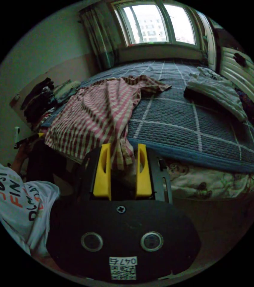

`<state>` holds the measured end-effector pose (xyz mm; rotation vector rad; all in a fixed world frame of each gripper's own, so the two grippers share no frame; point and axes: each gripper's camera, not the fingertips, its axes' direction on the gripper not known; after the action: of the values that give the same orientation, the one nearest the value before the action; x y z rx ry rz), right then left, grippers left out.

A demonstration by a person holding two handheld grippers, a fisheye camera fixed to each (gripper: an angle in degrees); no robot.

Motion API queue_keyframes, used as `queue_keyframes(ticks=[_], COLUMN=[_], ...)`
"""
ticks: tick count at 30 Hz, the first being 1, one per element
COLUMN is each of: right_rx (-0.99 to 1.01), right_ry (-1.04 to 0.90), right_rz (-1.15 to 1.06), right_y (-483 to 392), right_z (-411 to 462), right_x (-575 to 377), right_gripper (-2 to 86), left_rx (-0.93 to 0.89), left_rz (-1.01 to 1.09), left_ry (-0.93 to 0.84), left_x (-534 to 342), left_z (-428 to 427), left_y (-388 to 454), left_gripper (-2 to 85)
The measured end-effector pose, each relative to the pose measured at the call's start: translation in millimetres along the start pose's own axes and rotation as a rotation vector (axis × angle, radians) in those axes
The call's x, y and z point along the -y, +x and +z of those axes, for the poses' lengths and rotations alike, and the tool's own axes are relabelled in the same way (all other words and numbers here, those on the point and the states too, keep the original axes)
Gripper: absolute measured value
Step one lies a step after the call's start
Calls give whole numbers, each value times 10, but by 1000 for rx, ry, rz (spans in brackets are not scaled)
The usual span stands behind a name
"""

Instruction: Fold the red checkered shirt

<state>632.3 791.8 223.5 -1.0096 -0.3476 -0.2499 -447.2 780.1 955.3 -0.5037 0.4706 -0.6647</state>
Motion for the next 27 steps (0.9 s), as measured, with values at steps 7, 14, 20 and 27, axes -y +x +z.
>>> queue_keyframes(ticks=[7, 14, 20, 27], right_rx=[136, 233, 351, 238], right_ry=[-98, -114, 7, -90], right_rz=[-54, -34, 13, 66], right_y=[-231, -502, -789, -1091], right_z=[383, 568, 463, 785], right_x=[77, 89, 96, -7], right_gripper=[15, -2, -3, -2], left_rx=[-30, -60, -230, -187], left_rz=[40, 2, -38, -49], left_ry=[-42, -68, 54, -149], left_x=[189, 389, 632, 913], left_z=[265, 280, -148, -114], left_y=[89, 94, 63, -15], left_gripper=[108, 3, -7, 37])
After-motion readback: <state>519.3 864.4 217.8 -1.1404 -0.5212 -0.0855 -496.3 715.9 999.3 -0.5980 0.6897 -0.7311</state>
